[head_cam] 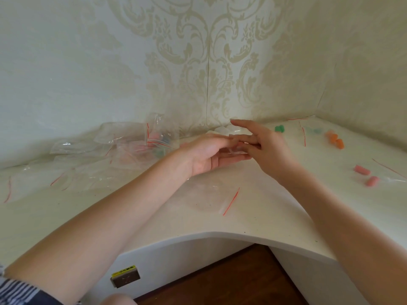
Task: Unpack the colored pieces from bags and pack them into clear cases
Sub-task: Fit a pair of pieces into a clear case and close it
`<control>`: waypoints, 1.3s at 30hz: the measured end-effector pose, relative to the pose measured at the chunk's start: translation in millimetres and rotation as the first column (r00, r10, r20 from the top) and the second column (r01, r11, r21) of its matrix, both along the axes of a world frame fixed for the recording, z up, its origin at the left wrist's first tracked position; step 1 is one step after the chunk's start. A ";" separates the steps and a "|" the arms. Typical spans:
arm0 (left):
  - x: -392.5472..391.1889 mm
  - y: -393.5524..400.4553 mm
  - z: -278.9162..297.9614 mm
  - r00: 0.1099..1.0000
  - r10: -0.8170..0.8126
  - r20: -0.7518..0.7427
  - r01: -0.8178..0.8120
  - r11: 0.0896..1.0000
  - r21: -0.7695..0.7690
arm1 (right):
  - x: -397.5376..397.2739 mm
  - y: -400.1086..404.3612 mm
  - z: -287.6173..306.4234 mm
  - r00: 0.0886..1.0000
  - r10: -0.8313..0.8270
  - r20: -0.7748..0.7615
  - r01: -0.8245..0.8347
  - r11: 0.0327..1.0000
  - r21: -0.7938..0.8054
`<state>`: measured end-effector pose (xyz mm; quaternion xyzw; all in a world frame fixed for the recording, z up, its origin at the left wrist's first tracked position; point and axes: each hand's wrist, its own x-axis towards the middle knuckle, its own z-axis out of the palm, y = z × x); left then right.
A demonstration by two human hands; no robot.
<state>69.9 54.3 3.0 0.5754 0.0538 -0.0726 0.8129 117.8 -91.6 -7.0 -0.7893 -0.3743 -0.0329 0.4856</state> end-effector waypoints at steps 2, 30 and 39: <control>0.0 -3.0 -2.7 0.999 0.038 -0.022 -0.038 0.999 0.003 | -0.3 0.3 -0.8 1.000 -0.004 0.006 0.005 1.000 -0.018; 5.6 -6.9 -8.6 0.982 0.181 -0.051 -0.181 0.983 0.000 | 6.8 3.8 6.4 0.875 0.020 -0.484 0.147 0.942 0.303; 6.1 -7.1 -13.1 0.981 0.191 0.039 -0.194 0.976 0.102 | 4.7 4.7 1.1 0.986 -0.159 -0.045 0.164 0.973 0.160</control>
